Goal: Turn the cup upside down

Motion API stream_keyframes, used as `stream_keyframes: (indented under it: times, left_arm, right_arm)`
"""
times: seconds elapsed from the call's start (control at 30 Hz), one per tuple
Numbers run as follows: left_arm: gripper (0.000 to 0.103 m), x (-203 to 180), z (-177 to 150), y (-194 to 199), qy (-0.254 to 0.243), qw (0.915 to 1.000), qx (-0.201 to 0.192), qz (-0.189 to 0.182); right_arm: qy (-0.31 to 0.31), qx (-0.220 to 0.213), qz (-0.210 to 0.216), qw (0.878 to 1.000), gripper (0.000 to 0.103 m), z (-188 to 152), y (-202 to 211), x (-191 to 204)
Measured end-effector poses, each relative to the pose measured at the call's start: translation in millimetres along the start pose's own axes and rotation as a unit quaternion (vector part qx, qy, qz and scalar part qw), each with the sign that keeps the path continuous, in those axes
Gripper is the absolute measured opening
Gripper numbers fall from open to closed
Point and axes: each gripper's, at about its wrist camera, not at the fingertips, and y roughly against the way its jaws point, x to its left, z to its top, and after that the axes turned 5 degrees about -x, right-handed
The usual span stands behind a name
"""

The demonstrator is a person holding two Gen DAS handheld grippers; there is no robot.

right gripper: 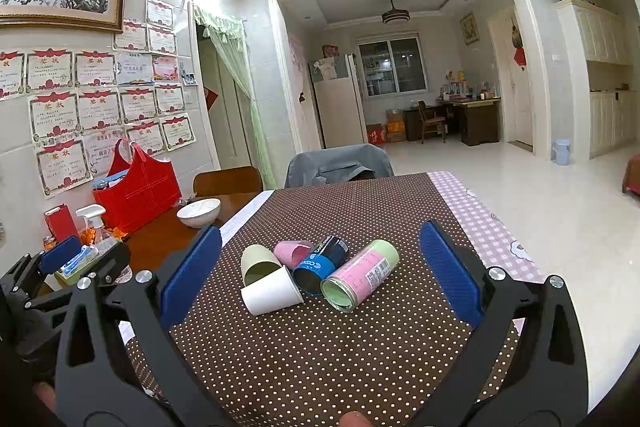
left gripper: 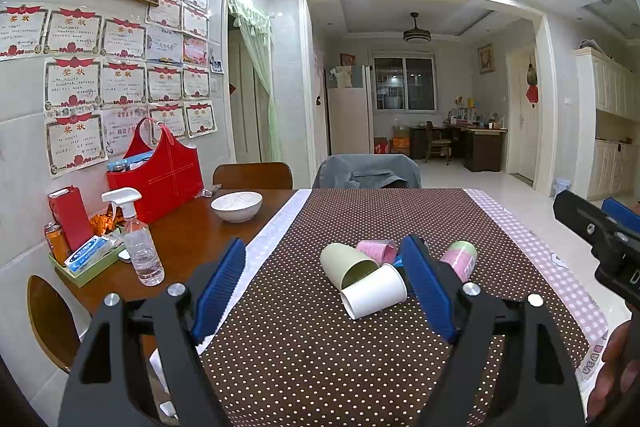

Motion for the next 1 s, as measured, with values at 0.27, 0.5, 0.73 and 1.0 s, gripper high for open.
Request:
stream_keyframes:
  times: [0.27,0.5,0.73,1.0]
  left_arm:
    - [0.079,-0.3,-0.4,0.0,0.000,1.0000,0.000,0.000]
    - [0.079,-2.3,1.8,-3.0,-0.001,1.0000,-0.001,-0.002]
    - [0.079,-5.4,2.5,-11.1,-0.004,1.0000,0.002,-0.005]
    - [0.079,-10.0,6.3,-31.8,-0.014,0.9998,0.012,-0.006]
  right_arm:
    - [0.002,-0.001,-0.002,1.000,0.097,-0.1,-1.2,0.4]
    - [0.006,0.000,-0.001,1.000,0.097,-1.6,-5.4,2.8]
    - [0.011,0.004,0.001,1.000,0.097,-3.0,-16.2,5.1]
    - [0.015,0.017,0.004,1.000,0.097,-3.3,-39.8,0.5]
